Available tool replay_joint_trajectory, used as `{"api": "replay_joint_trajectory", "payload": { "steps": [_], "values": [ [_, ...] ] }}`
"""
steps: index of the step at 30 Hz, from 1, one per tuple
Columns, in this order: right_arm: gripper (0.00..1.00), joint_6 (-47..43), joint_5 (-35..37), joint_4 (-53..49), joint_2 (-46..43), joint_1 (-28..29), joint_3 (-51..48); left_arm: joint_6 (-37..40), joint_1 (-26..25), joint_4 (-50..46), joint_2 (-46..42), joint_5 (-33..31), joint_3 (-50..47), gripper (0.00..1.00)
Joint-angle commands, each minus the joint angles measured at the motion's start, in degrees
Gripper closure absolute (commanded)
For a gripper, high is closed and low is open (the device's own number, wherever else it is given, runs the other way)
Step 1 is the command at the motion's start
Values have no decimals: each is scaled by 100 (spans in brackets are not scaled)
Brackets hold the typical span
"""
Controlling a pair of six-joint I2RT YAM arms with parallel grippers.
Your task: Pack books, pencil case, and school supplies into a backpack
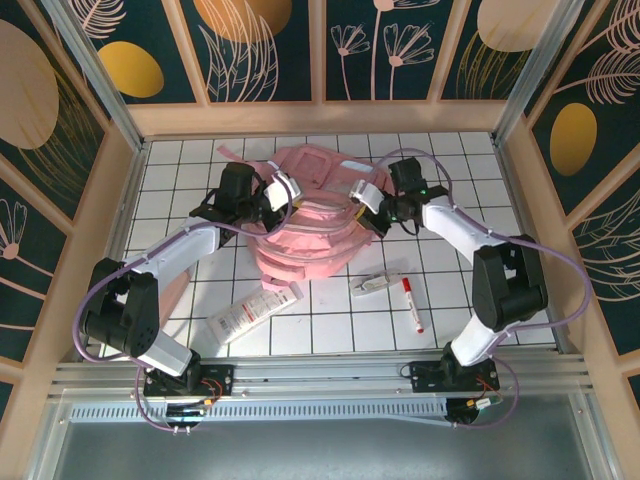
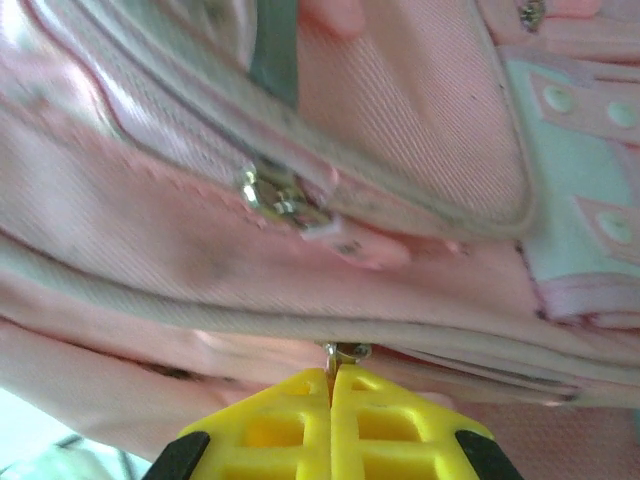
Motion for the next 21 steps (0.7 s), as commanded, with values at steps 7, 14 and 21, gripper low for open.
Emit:
{"api": "replay_joint_trajectory", "payload": {
  "steps": [7,14,21],
  "values": [
    [100,3141,-1726,651,-120,694,-47,-554,-7,856,-22,246,-27,100],
    [100,4011,-1828,1508,-33,1132,-185,-658,-7,908,-14,5,-60,100],
    [100,4581,-1960,1549,135,1303,37,-870,-7,1074,14,-17,-128,100]
  ]
}}
